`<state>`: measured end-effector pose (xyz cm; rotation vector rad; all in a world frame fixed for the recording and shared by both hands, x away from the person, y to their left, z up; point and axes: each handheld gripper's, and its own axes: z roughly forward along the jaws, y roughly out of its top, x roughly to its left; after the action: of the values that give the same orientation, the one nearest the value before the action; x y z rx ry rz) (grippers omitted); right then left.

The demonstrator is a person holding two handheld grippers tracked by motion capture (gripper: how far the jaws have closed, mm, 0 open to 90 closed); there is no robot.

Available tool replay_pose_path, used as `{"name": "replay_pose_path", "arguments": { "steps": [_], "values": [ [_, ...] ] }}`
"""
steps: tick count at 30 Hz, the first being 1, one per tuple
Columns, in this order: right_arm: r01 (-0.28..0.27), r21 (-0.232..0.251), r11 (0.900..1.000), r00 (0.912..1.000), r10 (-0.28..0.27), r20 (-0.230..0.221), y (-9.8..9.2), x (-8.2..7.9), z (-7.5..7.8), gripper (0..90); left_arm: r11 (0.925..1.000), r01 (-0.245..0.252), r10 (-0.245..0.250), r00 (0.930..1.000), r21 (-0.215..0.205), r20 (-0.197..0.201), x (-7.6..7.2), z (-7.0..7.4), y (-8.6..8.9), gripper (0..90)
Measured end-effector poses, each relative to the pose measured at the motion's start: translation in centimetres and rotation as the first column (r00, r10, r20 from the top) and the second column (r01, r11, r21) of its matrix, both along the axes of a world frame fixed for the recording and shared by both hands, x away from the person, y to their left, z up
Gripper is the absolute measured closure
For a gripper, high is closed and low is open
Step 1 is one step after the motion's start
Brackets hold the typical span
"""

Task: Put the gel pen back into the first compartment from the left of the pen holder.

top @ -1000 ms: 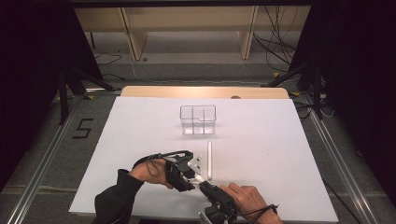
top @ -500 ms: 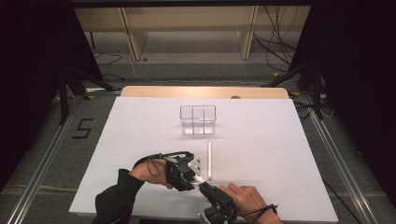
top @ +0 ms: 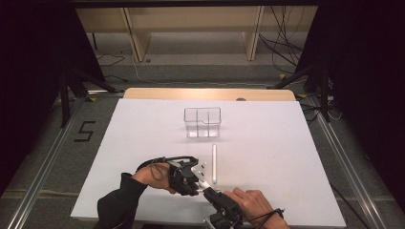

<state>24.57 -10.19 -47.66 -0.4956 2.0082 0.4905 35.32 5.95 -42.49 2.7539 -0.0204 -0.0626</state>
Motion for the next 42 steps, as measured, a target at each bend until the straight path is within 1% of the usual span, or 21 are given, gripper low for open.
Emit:
{"name": "replay_pose_path", "arguments": {
  "steps": [4, 5, 9, 12, 16, 17, 20, 23, 25, 26, 27, 28, 29, 30, 31, 34, 36, 38, 39, 40, 42],
  "values": [
    [-0.003, -0.002, 1.0, 0.9999, 0.003, -0.01, -0.1, 0.0, 0.1, 77.4, 1.0, -0.001, 0.001, 1.0, 0.002, -0.003, 0.0, 0.0, 0.0, 78.8],
    [0.005, 0.002, 1.0, 0.9998, -0.005, -0.018, -0.1, 0.1, 0.2, 71.3, 0.9999, -0.01, 0.01, 1.0, 0.006, -0.001, 0.1, -0.1, 0.1, 78.9],
    [0.035, 0.023, 0.999, 0.9986, -0.035, -0.039, -0.5, 0.2, 0.5, 59.9, 0.9993, -0.037, 0.037, 0.9993, -0.007, 0.002, 0.4, 0.0, 0.5, 79.0],
    [0.042, 0.078, 0.996, 0.9965, -0.036, -0.075, -0.9, 0.3, 0.9, 56.8, 0.9972, -0.072, 0.072, 0.9974, -0.019, 0.008, 0.7, 0.2, 0.9, 79.0],
    [0.091, 0.163, 0.982, 0.9909, -0.074, -0.113, -1.2, 0.2, 1.2, 51.1, 0.9934, -0.107, 0.108, 0.9941, -0.04, 0.013, 1.1, 0.4, 1.6, 78.9],
    [0.09, 0.177, 0.98, 0.9902, -0.069, -0.122, -1.3, 0.3, 1.3, 50.4, 0.9916, -0.12, 0.121, 0.9925, -0.047, 0.015, 1.2, 0.5, 1.8, 78.9],
    [0.133, 0.224, 0.966, 0.9821, -0.098, -0.161, -1.5, 0.5, 1.4, 46.9, 0.9831, -0.167, 0.169, 0.9854, -0.076, 0.021, 1.4, 0.7, 2.3, 78.9],
    [0.179, 0.269, 0.946, 0.9691, -0.122, -0.214, -2.0, 0.8, 1.5, 44.8, 0.9701, -0.218, 0.222, 0.9749, -0.107, 0.022, 1.8, 0.9, 2.8, 78.8],
    [0.211, 0.304, 0.929, 0.9575, -0.134, -0.256, -2.2, 0.9, 1.6, 43.7, 0.9627, -0.242, 0.247, 0.9687, -0.122, 0.028, 2.0, 1.0, 3.1, 78.8],
    [0.215, 0.314, 0.925, 0.9549, -0.132, -0.266, -2.4, 1.0, 1.6, 43.3, 0.9578, -0.255, 0.26, 0.9651, -0.134, 0.028, 2.0, 1.0, 3.2, 78.8],
    [0.228, 0.331, 0.916, 0.9505, -0.136, -0.279, -2.5, 1.0, 1.6, 43.0, 0.9542, -0.263, 0.27, 0.9623, -0.143, 0.033, 2.1, 1.0, 3.3, 78.8],
    [0.237, 0.339, 0.911, 0.9458, -0.136, -0.295, -2.6, 1.1, 1.7, 42.5, 0.9479, -0.278, 0.287, 0.9573, -0.155, 0.035, 2.2, 1.1, 3.4, 78.8],
    [0.243, 0.345, 0.906, 0.9409, -0.134, -0.311, -2.7, 1.2, 1.7, 42.1, 0.9381, -0.301, 0.311, 0.9498, -0.172, 0.035, 2.3, 1.1, 3.4, 78.8],
    [0.254, 0.359, 0.898, 0.9346, -0.133, -0.33, -2.8, 1.2, 1.7, 41.8, 0.9336, -0.31, 0.321, 0.9463, -0.18, 0.037, 2.5, 1.2, 3.5, 78.8],
    [0.26, 0.364, 0.894, 0.9303, -0.131, -0.343, -2.9, 1.2, 1.8, 41.5, 0.9281, -0.319, 0.333, 0.942, -0.191, 0.042, 2.6, 1.3, 3.6, 78.8],
    [0.287, 0.396, 0.872, 0.9125, -0.123, -0.39, -3.2, 1.3, 2.0, 40.2, 0.8999, -0.367, 0.386, 0.9218, -0.236, 0.038, 2.9, 1.4, 4.0, 78.8],
    [0.308, 0.43, 0.849, 0.8958, -0.107, -0.431, -3.6, 1.5, 2.2, 39.0, 0.8807, -0.398, 0.42, 0.9071, -0.257, 0.033, 3.1, 1.5, 4.3, 78.8],
    [0.339, 0.46, 0.821, 0.8715, -0.089, -0.482, -4.1, 1.8, 2.5, 37.0, 0.8615, -0.421, 0.448, 0.8936, -0.284, 0.033, 3.3, 1.6, 4.5, 78.8],
    [0.358, 0.474, 0.805, 0.8569, -0.081, -0.509, -4.4, 1.9, 2.6, 36.0, 0.8574, -0.423, 0.452, 0.8913, -0.292, 0.035, 3.4, 1.7, 4.7, 78.8],
    [0.376, 0.49, 0.786, 0.8434, -0.071, -0.533, -4.6, 2.1, 2.7, 35.4, 0.8486, -0.43, 0.46, 0.8872, -0.308, 0.03, 3.4, 1.8, 4.8, 78.8],
    [0.399, 0.517, 0.757, 0.8211, -0.044, -0.569, -5.3, 2.4, 2.9, 34.3, 0.8348, -0.441, 0.476, 0.8791, -0.329, 0.028, 3.5, 1.9, 4.9, 78.8]
  ]
}}
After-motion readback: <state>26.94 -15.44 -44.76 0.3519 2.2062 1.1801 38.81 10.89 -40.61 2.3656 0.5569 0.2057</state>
